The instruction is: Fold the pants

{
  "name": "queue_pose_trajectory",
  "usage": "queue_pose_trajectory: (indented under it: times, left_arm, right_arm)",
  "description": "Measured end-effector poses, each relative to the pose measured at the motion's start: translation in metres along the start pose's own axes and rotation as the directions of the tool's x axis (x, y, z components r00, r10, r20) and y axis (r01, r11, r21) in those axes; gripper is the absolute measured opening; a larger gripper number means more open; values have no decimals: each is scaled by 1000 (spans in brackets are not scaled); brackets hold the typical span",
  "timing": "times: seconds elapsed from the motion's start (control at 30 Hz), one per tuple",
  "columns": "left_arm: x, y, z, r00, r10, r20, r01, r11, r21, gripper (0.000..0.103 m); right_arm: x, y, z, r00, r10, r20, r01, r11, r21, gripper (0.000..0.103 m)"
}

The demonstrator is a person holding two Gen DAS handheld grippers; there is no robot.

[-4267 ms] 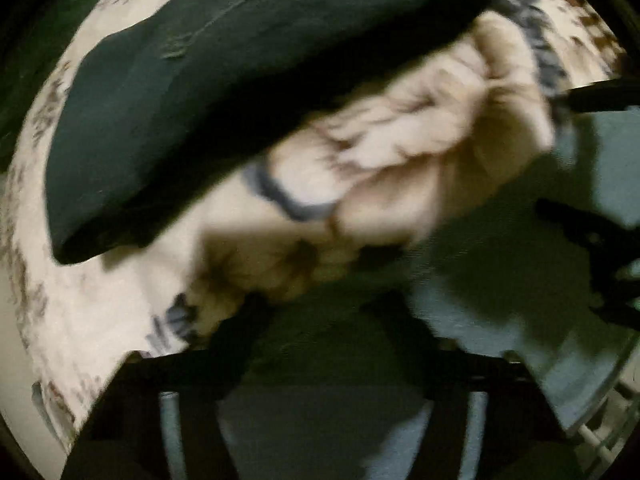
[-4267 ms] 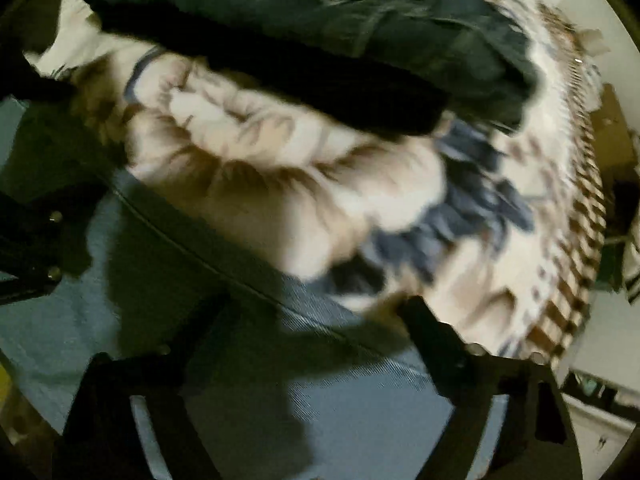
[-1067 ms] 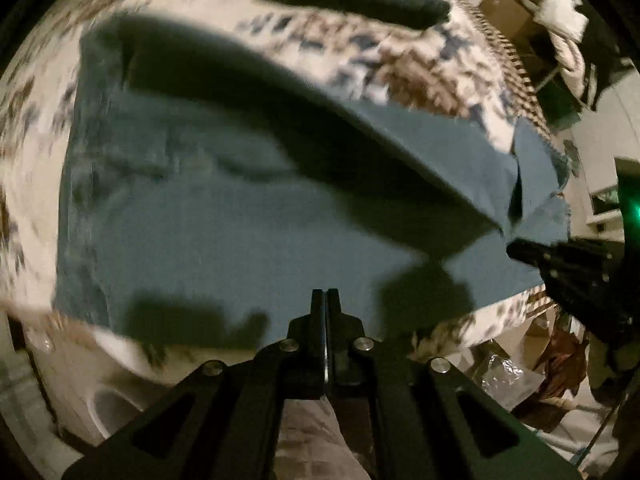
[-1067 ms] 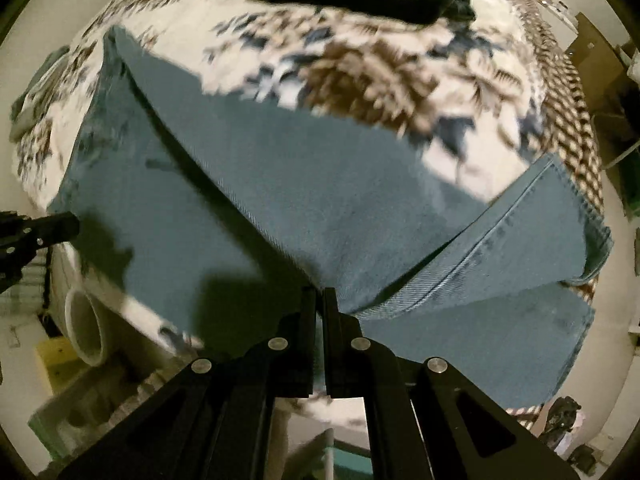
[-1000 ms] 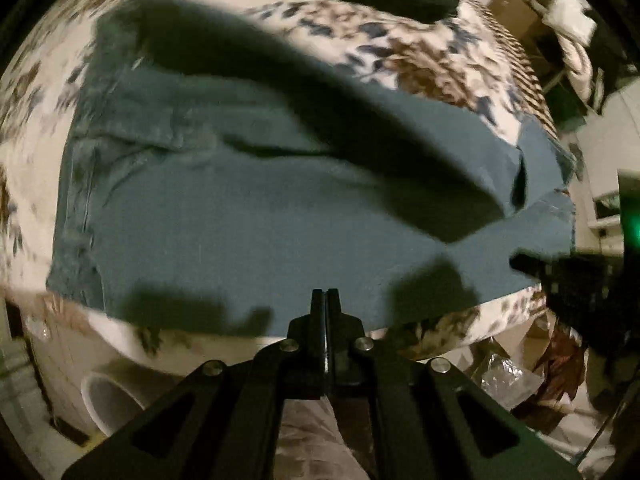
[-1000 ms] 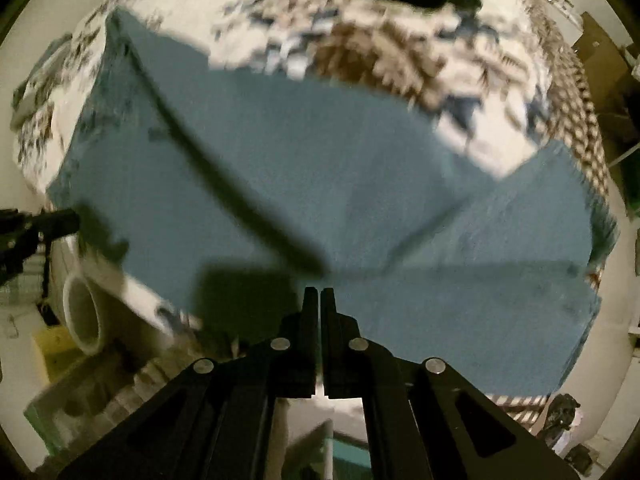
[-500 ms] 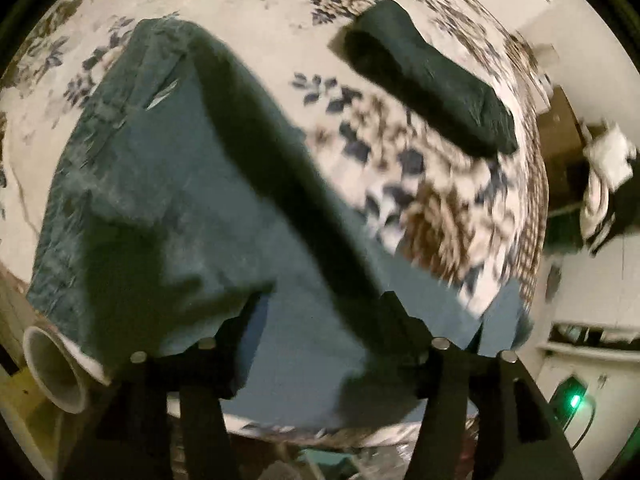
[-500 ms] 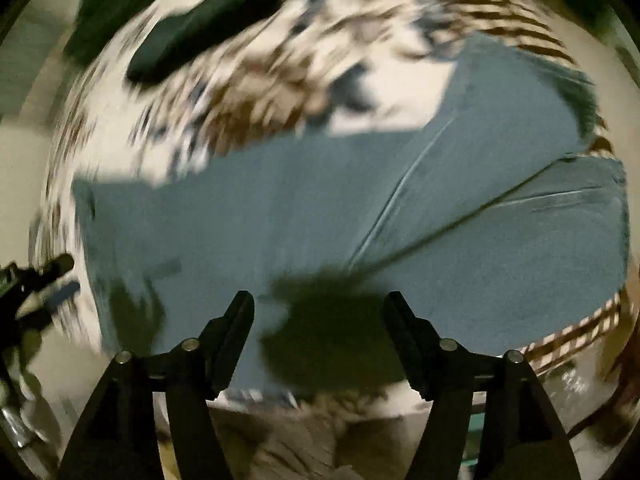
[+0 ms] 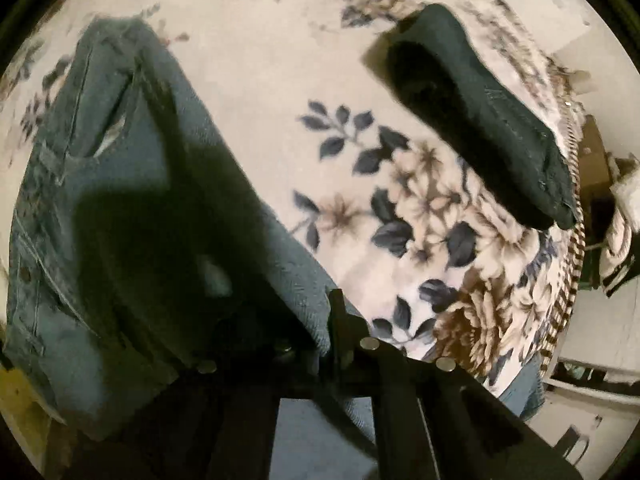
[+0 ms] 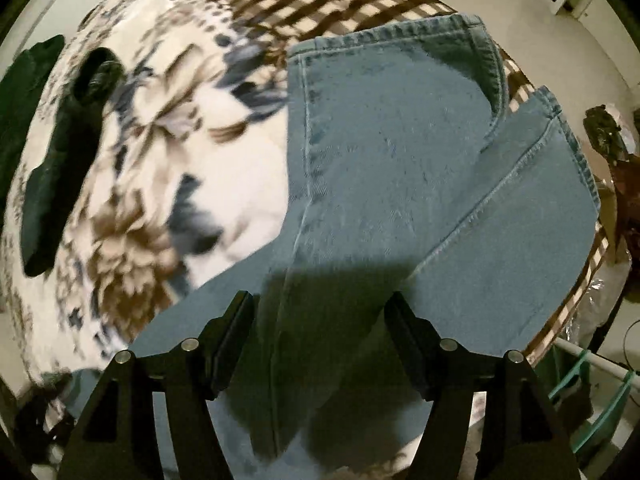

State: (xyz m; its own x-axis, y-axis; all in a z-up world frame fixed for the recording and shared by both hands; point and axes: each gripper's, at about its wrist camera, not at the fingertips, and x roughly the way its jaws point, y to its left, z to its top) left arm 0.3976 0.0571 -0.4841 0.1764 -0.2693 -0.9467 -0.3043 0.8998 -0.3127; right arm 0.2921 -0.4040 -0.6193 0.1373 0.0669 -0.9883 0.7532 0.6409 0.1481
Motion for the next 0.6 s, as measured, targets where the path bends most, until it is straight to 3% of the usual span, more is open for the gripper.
queue_pose_trajectory:
  times: [0.1, 0.23, 0.47, 0.6]
  left_arm:
    - [-21, 7, -19, 997, 3, 80, -6, 999, 36, 2]
    - [-51, 44, -58, 994, -29, 107, 35, 998, -51, 2]
    - [-86, 100, -159, 980, -66, 190, 117, 955, -274, 2]
    - [-72, 119, -195, 982, -48, 184, 113, 926, -361, 2]
  right_arm:
    - [16, 8, 4, 998, -58, -13, 57, 998, -39, 66]
    - [9, 12, -6, 986, -151, 67, 157, 983, -93, 10]
    - [-44, -22, -43, 985, -101, 141, 118, 986, -115, 7]
    - [-67, -46, -62, 987, -71, 148, 90, 988, -129, 7]
